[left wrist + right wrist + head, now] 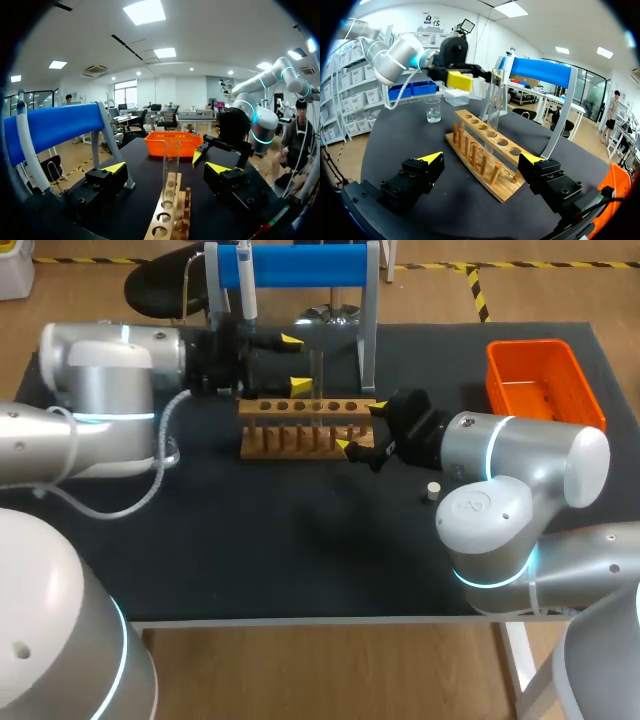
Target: Invert the test tube, pick up the pipette, mount the tip to pipette, aspirate from beaker and dispense into the tube, eject the tip, return the pipette, and cap with the stopper.
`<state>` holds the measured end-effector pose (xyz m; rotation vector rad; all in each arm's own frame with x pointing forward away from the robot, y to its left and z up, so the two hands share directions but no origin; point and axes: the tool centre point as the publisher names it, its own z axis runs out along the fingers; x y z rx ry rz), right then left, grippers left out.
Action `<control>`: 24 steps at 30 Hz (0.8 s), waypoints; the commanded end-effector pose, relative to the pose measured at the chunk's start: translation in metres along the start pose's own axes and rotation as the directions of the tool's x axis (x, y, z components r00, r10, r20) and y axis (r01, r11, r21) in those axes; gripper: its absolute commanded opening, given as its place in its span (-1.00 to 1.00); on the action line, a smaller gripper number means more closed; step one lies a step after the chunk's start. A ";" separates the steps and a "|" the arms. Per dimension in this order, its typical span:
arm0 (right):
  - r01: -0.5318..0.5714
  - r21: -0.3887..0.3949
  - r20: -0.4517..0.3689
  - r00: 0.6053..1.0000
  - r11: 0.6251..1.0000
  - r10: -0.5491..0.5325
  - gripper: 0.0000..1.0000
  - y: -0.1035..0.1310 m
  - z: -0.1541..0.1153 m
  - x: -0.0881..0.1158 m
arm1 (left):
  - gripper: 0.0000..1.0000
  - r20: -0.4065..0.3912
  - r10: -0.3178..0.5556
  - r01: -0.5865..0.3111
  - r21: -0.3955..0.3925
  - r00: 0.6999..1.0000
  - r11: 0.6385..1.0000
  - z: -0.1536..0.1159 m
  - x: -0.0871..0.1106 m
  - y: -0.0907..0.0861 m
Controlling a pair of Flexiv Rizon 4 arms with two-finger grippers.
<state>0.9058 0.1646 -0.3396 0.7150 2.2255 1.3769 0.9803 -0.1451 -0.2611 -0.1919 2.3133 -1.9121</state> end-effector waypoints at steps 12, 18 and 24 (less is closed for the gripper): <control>0.000 0.001 -0.001 1.000 1.000 0.000 1.00 0.000 0.000 0.000 | 1.00 0.146 -0.051 0.067 -0.107 0.988 0.992 -0.076 0.048 -0.031; 0.000 0.001 -0.001 1.000 1.000 0.000 1.00 0.000 0.000 0.000 | 1.00 0.146 -0.051 0.067 -0.107 0.988 0.992 -0.076 0.048 -0.031; 0.000 0.001 -0.001 1.000 1.000 0.000 1.00 0.000 0.000 0.000 | 1.00 0.231 -0.052 0.077 -0.104 0.972 0.992 -0.111 0.038 -0.026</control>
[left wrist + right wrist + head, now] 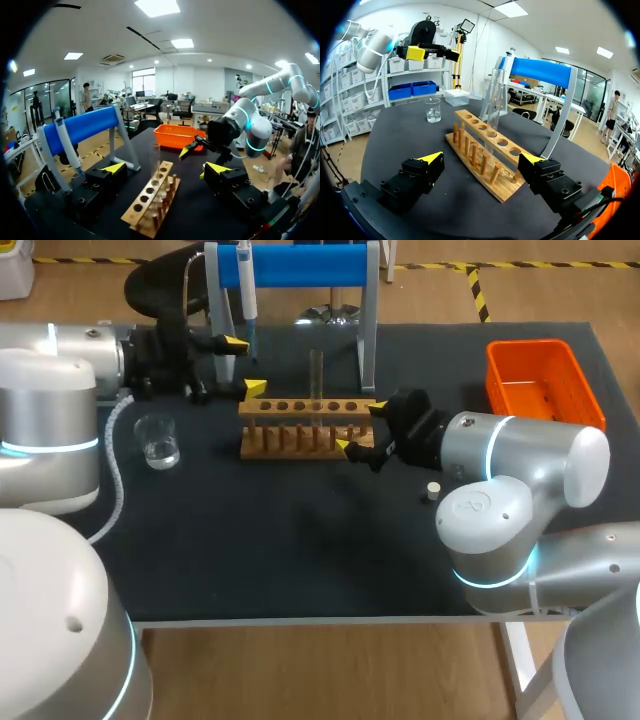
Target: Invert the test tube, pick up the pipette, mount the tip to pipette, aspirate from beaker and dispense into the tube, eject the tip, return the pipette, and cap with the stopper.
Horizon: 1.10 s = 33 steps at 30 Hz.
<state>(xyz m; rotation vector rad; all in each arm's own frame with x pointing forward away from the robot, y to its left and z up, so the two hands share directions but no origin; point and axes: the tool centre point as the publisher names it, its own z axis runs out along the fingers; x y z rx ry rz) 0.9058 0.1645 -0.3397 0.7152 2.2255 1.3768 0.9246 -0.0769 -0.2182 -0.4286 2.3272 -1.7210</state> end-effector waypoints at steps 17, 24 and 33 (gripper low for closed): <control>0.000 0.001 -0.001 1.000 1.000 0.000 1.00 0.000 0.000 0.000 | 1.00 0.605 -0.101 0.194 -0.090 0.790 0.977 -0.194 -0.054 0.057; 0.000 0.001 -0.001 1.000 1.000 0.000 1.00 0.000 0.000 0.000 | 1.00 0.728 -0.125 0.249 -0.064 0.674 0.966 -0.215 -0.078 0.079; 0.000 0.001 -0.001 1.000 1.000 0.000 1.00 0.000 0.000 0.000 | 1.00 0.762 -0.138 0.289 -0.068 0.632 0.955 -0.211 -0.118 0.106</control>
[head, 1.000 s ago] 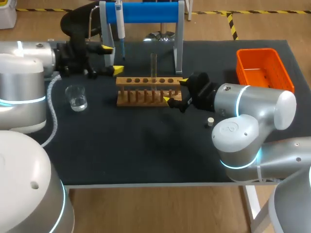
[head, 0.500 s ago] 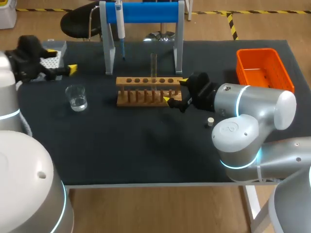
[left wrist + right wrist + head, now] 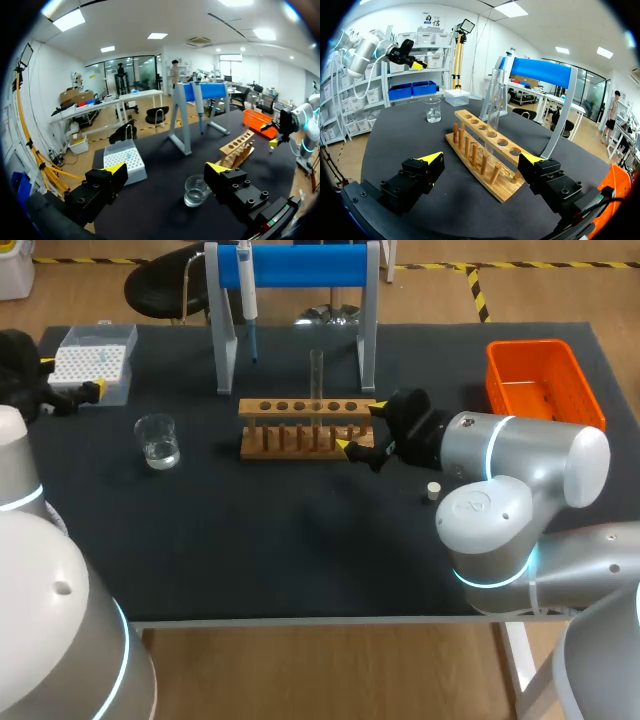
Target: Invert the test tube, pick up the pipette, mount the tip to pipette, aspirate from beaker and dispense into the tube, eject the tip, return the pipette, and cap with the stopper.
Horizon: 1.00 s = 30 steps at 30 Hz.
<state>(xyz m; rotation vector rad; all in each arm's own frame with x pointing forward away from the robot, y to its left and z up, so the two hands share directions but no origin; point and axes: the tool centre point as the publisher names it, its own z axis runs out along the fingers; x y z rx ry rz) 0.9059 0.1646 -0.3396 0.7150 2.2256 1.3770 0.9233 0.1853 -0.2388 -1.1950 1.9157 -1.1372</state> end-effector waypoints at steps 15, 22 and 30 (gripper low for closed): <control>0.000 0.001 -0.001 1.000 1.000 0.000 1.00 0.000 0.000 0.000 | 1.00 0.128 -0.060 0.068 -0.061 0.990 0.996 0.101 -0.048 0.028; 0.000 0.001 -0.001 1.000 1.000 0.000 1.00 0.000 0.000 0.000 | 1.00 0.175 -0.089 0.098 -0.049 0.981 0.994 0.125 -0.073 0.031; 0.000 0.001 -0.001 1.000 1.000 0.000 1.00 0.000 0.000 0.000 | 1.00 0.203 -0.093 0.108 -0.063 0.975 0.992 0.143 -0.083 0.033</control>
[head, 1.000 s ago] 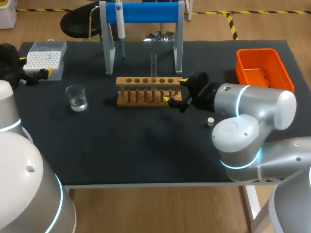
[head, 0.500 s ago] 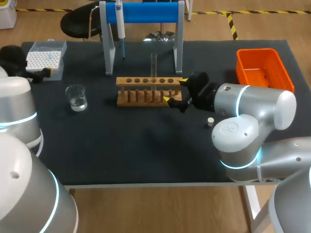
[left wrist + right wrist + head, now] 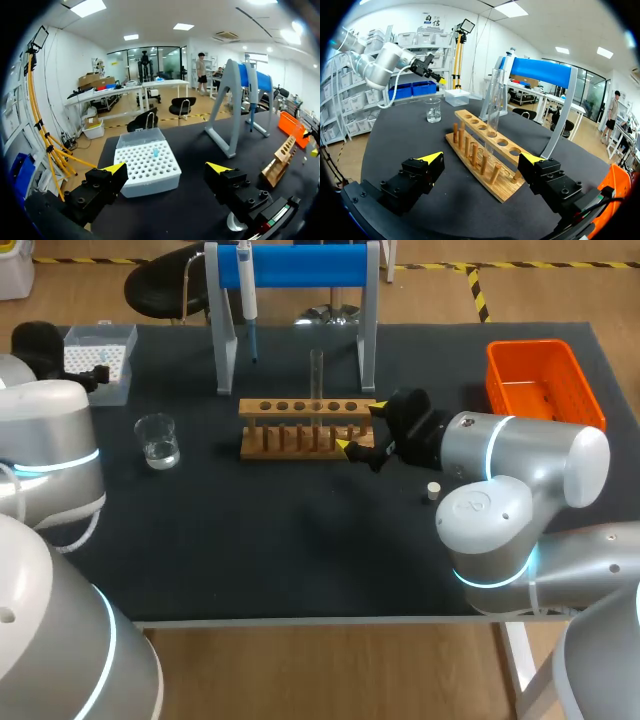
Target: Invert the test tube, pick up the pipette, mount the tip to pipette, aspirate from beaker and dispense into the tube, eject the tip, return the pipette, and cap with the stopper.
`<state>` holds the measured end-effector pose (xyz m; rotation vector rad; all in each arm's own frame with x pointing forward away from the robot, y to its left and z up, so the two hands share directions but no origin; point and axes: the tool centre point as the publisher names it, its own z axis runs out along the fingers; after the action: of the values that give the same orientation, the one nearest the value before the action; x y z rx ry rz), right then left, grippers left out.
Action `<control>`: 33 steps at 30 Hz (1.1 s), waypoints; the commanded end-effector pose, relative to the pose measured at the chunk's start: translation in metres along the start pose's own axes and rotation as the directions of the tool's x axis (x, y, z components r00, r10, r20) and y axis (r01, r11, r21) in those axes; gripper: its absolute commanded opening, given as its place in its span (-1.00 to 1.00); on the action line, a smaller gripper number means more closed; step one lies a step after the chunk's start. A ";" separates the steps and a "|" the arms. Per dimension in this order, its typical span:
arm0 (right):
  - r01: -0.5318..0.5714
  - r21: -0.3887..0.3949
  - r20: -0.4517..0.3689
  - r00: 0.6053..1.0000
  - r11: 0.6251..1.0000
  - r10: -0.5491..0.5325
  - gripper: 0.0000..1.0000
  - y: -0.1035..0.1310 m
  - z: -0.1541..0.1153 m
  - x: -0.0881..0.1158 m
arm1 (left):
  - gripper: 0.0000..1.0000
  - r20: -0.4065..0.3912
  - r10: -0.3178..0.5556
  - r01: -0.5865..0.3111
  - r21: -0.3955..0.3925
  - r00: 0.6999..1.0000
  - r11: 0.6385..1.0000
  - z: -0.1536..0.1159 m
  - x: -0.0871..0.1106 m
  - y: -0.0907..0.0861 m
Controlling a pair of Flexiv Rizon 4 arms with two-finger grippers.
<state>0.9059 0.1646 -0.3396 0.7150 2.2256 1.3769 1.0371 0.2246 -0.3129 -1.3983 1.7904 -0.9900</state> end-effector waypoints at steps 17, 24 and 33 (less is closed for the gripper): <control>0.000 0.001 -0.001 1.000 1.000 0.000 1.00 0.000 0.000 0.000 | 1.00 0.026 0.003 -0.002 -0.003 1.000 1.000 0.030 0.001 0.001; 0.000 0.001 -0.001 1.000 1.000 0.000 1.00 0.000 0.000 0.000 | 1.00 0.026 0.003 -0.002 -0.003 1.000 1.000 0.030 0.001 0.001; 0.000 0.001 -0.001 1.000 1.000 0.000 1.00 0.000 0.000 0.000 | 1.00 0.027 0.006 -0.006 -0.010 1.000 1.000 0.033 0.001 0.001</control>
<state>0.9059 0.1646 -0.3397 0.7150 2.2256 1.3769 1.0609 0.2192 -0.3271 -1.4053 1.7823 -0.9616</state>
